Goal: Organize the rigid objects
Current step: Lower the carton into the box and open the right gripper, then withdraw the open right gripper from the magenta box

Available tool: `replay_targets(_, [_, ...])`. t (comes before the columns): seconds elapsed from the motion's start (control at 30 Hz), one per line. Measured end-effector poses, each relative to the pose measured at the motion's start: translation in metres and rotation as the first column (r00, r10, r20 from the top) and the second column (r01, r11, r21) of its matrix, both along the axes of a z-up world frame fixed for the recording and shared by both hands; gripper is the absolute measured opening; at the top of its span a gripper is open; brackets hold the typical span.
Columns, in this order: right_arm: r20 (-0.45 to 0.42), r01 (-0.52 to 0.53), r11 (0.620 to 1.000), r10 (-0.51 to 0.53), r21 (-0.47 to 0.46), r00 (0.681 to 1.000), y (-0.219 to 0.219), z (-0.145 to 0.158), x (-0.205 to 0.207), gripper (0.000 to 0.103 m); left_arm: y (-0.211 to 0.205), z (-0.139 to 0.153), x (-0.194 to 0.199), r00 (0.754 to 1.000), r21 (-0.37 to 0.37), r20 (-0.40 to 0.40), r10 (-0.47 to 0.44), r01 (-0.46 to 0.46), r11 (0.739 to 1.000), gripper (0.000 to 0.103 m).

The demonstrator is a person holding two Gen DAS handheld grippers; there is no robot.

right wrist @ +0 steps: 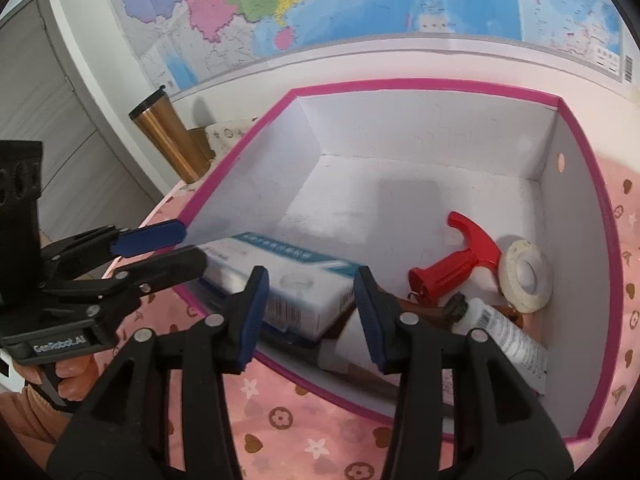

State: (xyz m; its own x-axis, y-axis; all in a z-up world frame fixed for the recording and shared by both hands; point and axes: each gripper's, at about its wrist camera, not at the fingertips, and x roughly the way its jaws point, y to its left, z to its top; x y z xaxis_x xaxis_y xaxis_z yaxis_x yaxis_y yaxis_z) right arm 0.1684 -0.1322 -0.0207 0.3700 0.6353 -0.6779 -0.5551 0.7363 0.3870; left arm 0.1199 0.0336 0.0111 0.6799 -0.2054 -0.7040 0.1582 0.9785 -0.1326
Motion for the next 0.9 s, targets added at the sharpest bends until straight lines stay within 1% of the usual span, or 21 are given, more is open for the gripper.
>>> replay_targets(0.07, [0.014,0.009,1.000,-0.009,-0.008,1.000,-0.004,0.002,-0.003,0.048,0.000,0.001,-0.005,1.000,0.006,0.017,-0.003,0.003,1.000,0.051])
replay_targets(0.1, [0.020,0.011,1.000,-0.011,-0.007,1.000,-0.006,0.003,-0.005,0.048,0.001,0.002,-0.008,1.000,0.006,0.027,-0.006,0.006,1.000,0.053])
replay_targets(0.13, [0.036,0.015,1.000,-0.014,-0.010,0.999,-0.010,0.005,-0.011,0.048,0.001,0.002,-0.011,0.999,0.003,0.038,-0.009,0.009,1.000,0.057])
replay_targets(0.17, [0.053,0.016,1.000,-0.016,-0.013,0.998,-0.013,0.008,-0.015,0.048,0.001,0.003,-0.017,0.998,-0.001,0.053,-0.012,0.013,1.000,0.059])
replay_targets(0.23, [0.098,0.017,1.000,-0.015,-0.014,0.995,-0.022,0.014,-0.030,0.048,0.001,0.005,-0.029,0.995,-0.012,0.093,-0.025,0.027,1.000,0.069])
replay_targets(0.27, [0.124,0.020,1.000,-0.019,-0.009,0.992,-0.027,0.018,-0.039,0.051,0.000,0.006,-0.034,0.994,-0.016,0.105,-0.030,0.032,0.999,0.072])
replay_targets(0.3, [0.140,0.022,1.000,-0.021,-0.003,0.990,-0.032,0.020,-0.045,0.056,0.000,0.006,-0.040,0.992,-0.021,0.122,-0.035,0.038,0.999,0.078])
replay_targets(0.33, [0.171,0.025,1.000,-0.026,0.008,0.985,-0.039,0.024,-0.058,0.059,-0.001,0.008,-0.048,0.989,-0.026,0.144,-0.039,0.043,0.999,0.085])
replay_targets(0.37, [0.192,0.034,0.999,-0.035,0.012,0.981,-0.043,0.026,-0.066,0.065,-0.002,0.008,-0.054,0.987,-0.030,0.157,-0.042,0.047,0.998,0.087])
replay_targets(0.47, [0.245,0.053,0.998,-0.057,0.020,0.968,-0.052,0.026,-0.092,0.072,-0.008,0.007,-0.070,0.982,-0.032,0.180,-0.053,0.059,0.998,0.094])
replay_targets(0.5, [0.255,0.066,0.998,-0.070,0.022,0.965,-0.055,0.024,-0.100,0.079,-0.010,0.006,-0.075,0.981,-0.036,0.185,-0.053,0.061,0.998,0.101])
replay_targets(0.53, [0.261,0.083,0.996,-0.085,0.020,0.962,-0.057,0.021,-0.106,0.083,-0.012,0.005,-0.080,0.980,-0.037,0.194,-0.050,0.059,0.998,0.103])
replay_targets(0.57, [0.266,0.094,0.995,-0.095,0.017,0.959,-0.058,0.018,-0.109,0.089,-0.014,0.003,-0.084,0.978,-0.035,0.202,-0.049,0.057,0.998,0.103])
replay_targets(0.6, [0.268,0.105,0.994,-0.105,0.013,0.958,-0.059,0.015,-0.113,0.091,-0.016,0.002,-0.087,0.978,-0.030,0.202,-0.048,0.055,0.998,0.103])
replay_targets(0.67, [0.262,0.137,0.991,-0.132,0.001,0.956,-0.062,0.007,-0.119,0.092,-0.020,-0.005,-0.093,0.981,-0.015,0.189,-0.041,0.044,0.999,0.103])
replay_targets(0.73, [0.246,0.158,0.987,-0.151,-0.009,0.958,-0.066,-0.001,-0.124,0.096,-0.022,-0.012,-0.098,0.985,-0.007,0.173,-0.023,0.025,1.000,0.103])
replay_targets(0.9, [0.246,0.213,0.977,-0.199,-0.031,0.949,-0.072,-0.010,-0.135,0.096,-0.020,-0.027,-0.106,0.988,0.007,0.152,0.041,-0.043,0.999,0.103])
